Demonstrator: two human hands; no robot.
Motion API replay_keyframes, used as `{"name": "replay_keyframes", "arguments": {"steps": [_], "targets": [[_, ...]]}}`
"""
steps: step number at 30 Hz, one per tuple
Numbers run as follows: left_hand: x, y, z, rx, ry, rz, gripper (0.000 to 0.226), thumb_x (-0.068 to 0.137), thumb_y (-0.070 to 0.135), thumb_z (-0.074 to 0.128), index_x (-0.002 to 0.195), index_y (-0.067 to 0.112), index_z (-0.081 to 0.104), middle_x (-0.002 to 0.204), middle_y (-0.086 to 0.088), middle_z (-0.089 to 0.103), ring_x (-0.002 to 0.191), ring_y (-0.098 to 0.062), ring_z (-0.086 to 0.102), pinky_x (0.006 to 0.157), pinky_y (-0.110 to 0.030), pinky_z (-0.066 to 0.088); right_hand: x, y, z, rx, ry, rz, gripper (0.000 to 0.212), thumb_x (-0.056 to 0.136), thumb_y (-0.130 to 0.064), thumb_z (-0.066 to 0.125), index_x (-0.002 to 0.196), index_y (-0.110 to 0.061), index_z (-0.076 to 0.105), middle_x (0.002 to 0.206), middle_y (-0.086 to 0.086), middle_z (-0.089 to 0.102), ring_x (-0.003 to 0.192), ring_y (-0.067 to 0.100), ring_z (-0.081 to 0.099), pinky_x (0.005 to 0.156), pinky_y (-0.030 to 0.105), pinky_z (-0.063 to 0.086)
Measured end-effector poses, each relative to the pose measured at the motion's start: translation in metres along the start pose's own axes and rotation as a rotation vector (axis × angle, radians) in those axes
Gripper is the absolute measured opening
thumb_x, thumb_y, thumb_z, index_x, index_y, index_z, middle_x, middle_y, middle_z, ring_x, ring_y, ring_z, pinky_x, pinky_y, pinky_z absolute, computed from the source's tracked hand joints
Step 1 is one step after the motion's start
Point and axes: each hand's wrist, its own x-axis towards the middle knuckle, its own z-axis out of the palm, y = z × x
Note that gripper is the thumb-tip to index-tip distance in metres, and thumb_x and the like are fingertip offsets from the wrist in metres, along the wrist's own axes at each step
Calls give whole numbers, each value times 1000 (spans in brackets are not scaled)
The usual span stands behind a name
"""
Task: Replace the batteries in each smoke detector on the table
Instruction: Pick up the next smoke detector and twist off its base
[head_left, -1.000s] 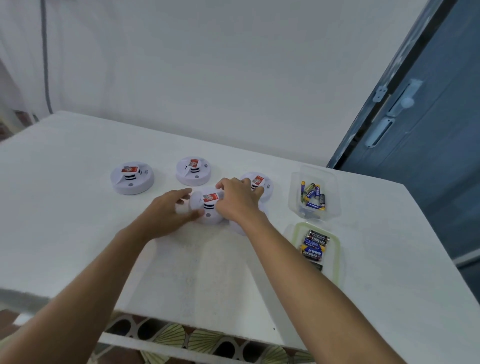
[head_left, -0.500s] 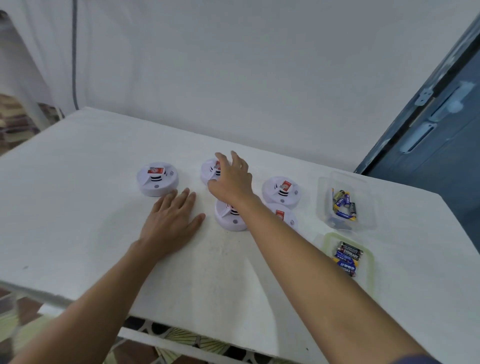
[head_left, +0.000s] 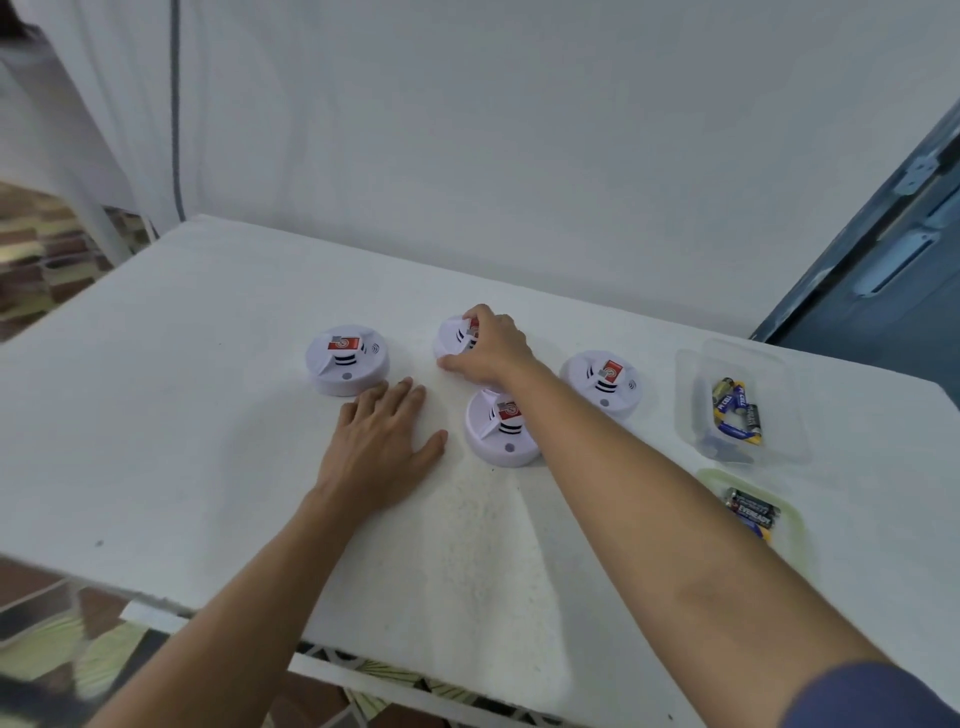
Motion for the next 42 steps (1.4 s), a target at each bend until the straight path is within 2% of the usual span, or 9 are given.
{"name": "replay_keyframes", "arguments": {"steps": [5,10,14,17,23,26,29,33,42], "targets": [[-1,3,-1,-39,41,-10,70,91,62,40,147,22,35,157,2,30,144,-24,24,113,-40,24,-17,1,-5,255,101,-120,68,71,-48,83,127,-26,50,125,0,55,113,19,57,98,35,48],[-3,2,-4,-174,92,-27,66,87,57,56,141,20,44,150,3,42,140,-21,33,111,-38,27,-63,-10,-23,896,48,-72,53,80,-42,77,127,-33,54,126,0,60,103,17,62,77,26,50],[-6,3,-7,-393,209,-36,50,83,39,70,126,16,60,136,0,56,126,-24,49,105,-37,37,-94,-1,-39,1491,-144,94,56,68,-28,62,124,-36,61,124,10,55,96,33,55,79,39,48],[-10,22,-19,-649,315,-126,35,87,26,67,120,20,62,127,3,59,117,-16,54,95,-31,44,-118,16,-43,1708,-234,114,73,60,-31,56,131,-14,60,122,22,60,107,44,57,87,49,48],[-29,80,-61,-819,367,151,50,79,51,62,125,32,57,126,12,54,117,-3,48,82,-17,42,-158,38,-42,1790,-250,121,56,82,-51,62,122,-11,67,125,25,65,123,52,55,100,61,47],[-38,104,-69,-701,302,297,70,70,58,70,131,30,55,130,11,51,124,-9,43,93,-24,40,-175,48,-43,1800,-203,122,49,92,-52,55,118,-12,68,114,19,69,102,42,67,93,53,52],[-42,121,-68,-593,282,326,74,67,61,69,132,29,55,125,12,51,118,-8,41,96,-29,38,-184,58,-47,1759,-138,124,46,92,-51,54,114,-14,71,108,14,72,93,31,70,93,46,51],[-44,135,-65,-589,244,335,71,68,48,80,131,25,57,119,11,53,112,-10,49,88,-16,36,-193,71,-54,1707,-90,137,43,95,-51,51,100,-18,78,105,11,73,92,27,70,81,39,53],[-51,162,-67,-647,323,284,62,53,49,78,106,19,63,96,14,60,86,10,54,74,-2,38,-212,85,-61,1555,-29,96,50,100,-49,45,129,-12,64,111,11,71,95,21,70,74,29,56]]}}
